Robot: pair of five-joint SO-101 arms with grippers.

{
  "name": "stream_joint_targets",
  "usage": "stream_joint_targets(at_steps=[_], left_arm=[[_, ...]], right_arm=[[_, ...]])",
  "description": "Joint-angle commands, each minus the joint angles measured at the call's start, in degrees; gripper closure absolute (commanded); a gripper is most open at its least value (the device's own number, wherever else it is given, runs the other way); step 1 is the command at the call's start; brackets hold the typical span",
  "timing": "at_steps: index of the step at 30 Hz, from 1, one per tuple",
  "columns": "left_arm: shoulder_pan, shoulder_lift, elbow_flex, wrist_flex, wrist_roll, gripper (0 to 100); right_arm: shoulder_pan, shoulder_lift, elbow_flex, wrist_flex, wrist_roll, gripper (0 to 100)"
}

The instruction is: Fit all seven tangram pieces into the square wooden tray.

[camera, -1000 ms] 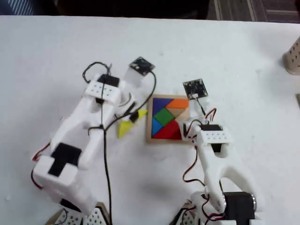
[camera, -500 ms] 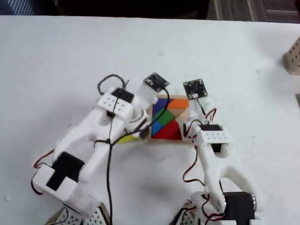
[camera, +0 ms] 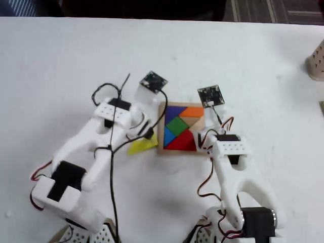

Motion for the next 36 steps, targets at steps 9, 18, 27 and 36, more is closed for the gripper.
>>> stream_joint_targets(at_steps=[9,18,27,36], left_arm=[[2.9,-3.7,1.7,4.2,-2.5,69],[3.6,-4.0,8.4,-1.7,-2.5,69],[1.2,-3.9,8.3,-9.1,3.6,69],[0.8,-3.9,8.2,-10.8,14.4,69]], right_arm=[[-0.4,-2.6,-0.7,0.0,0.8,98.1],[-0.4,-2.5,-0.6,0.0,0.8,98.1],[-0.4,-2.4,-0.4,0.0,0.7,98.1],[-0.4,-2.4,-0.4,0.0,0.7,98.1]])
